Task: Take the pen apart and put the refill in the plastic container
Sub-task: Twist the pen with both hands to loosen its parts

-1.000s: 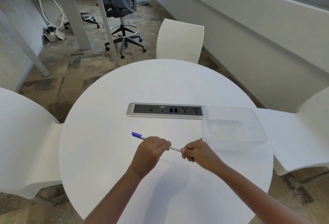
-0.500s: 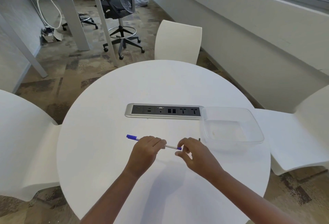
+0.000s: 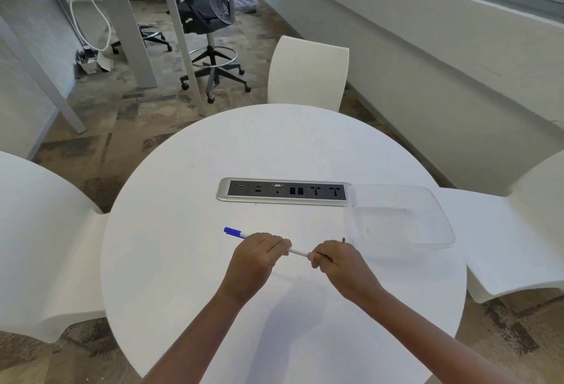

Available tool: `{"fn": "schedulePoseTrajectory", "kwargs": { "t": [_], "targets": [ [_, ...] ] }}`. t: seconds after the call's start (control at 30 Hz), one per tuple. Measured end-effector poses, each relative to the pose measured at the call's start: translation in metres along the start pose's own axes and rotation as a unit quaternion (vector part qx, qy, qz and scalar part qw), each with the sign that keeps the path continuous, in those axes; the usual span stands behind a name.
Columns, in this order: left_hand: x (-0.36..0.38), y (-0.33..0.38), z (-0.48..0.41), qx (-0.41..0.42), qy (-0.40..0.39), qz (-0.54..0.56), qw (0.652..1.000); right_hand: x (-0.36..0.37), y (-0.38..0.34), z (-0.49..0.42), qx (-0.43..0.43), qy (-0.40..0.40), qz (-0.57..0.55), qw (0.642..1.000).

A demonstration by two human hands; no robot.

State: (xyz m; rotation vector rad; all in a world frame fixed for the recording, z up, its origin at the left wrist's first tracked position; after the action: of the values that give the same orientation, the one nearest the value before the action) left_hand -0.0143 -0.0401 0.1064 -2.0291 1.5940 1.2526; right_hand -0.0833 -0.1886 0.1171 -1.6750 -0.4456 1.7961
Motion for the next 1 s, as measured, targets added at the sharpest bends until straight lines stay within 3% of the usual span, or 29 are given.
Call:
{"fn": "schedulePoseTrajectory", "kwargs": {
  "t": [0.13,0.17,0.27,0.3,0.33,0.37,0.47,0.53,0.6,0.73,0.87,0.93,1.0],
  "targets": [
    [0.0,0.002,-0.001,0.009,0.003,-0.006,1.0,-0.001,0.003,-0.004,0.133,-0.074,-0.242,0.958],
    [0.0,0.002,-0.002,0.011,0.003,-0.008,1.0,0.0,0.005,-0.004,0.179,-0.104,-0.306,0.929],
    [0.001,0.002,-0.003,0.014,0.003,-0.019,1.0,0.006,0.004,0.002,0.298,-0.199,-0.503,0.787],
    [0.001,0.003,-0.002,0.015,0.002,-0.022,1.0,0.006,0.004,0.003,0.304,-0.206,-0.524,0.768],
    [0.001,0.003,-0.002,0.015,0.002,-0.022,1.0,0.007,0.005,0.003,0.302,-0.204,-0.52,0.773],
    [0.001,0.003,-0.001,0.014,0.002,-0.02,1.0,0.007,0.005,0.003,0.289,-0.192,-0.488,0.8],
    [0.001,0.002,-0.001,0.007,0.004,-0.013,1.0,0.003,0.001,0.002,0.173,-0.102,-0.266,0.943],
    [-0.001,0.001,-0.002,0.003,0.006,-0.013,1.0,0.0,-0.001,0.003,0.069,-0.023,-0.116,0.991],
    [-0.002,0.0,-0.003,0.003,0.009,-0.014,1.0,-0.002,-0.003,0.007,-0.043,0.039,0.031,0.998],
    [-0.002,0.0,-0.004,0.009,0.011,-0.02,1.0,-0.006,-0.01,0.012,-0.192,0.148,0.268,0.932],
    [-0.001,0.002,-0.004,0.009,0.013,-0.018,1.0,-0.008,-0.011,0.009,-0.24,0.195,0.299,0.903],
    [0.0,0.003,-0.004,0.004,0.014,-0.013,1.0,-0.008,-0.011,0.009,-0.226,0.188,0.277,0.915],
    [0.0,0.002,-0.005,-0.001,0.016,-0.011,1.0,-0.008,-0.01,0.006,-0.163,0.14,0.207,0.955]
  ]
}}
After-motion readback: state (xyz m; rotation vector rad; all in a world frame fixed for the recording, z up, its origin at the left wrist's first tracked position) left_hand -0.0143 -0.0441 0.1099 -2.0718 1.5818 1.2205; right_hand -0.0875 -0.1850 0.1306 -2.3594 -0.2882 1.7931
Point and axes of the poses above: each hand's wrist, its own z-axis away from the middle knuckle, its own x-axis out of the palm, y = z × x, the point moved 3 cm from there along -z, towards the middle knuckle, and after that the axes turned 6 degrees about z, right-handed, at the moved point
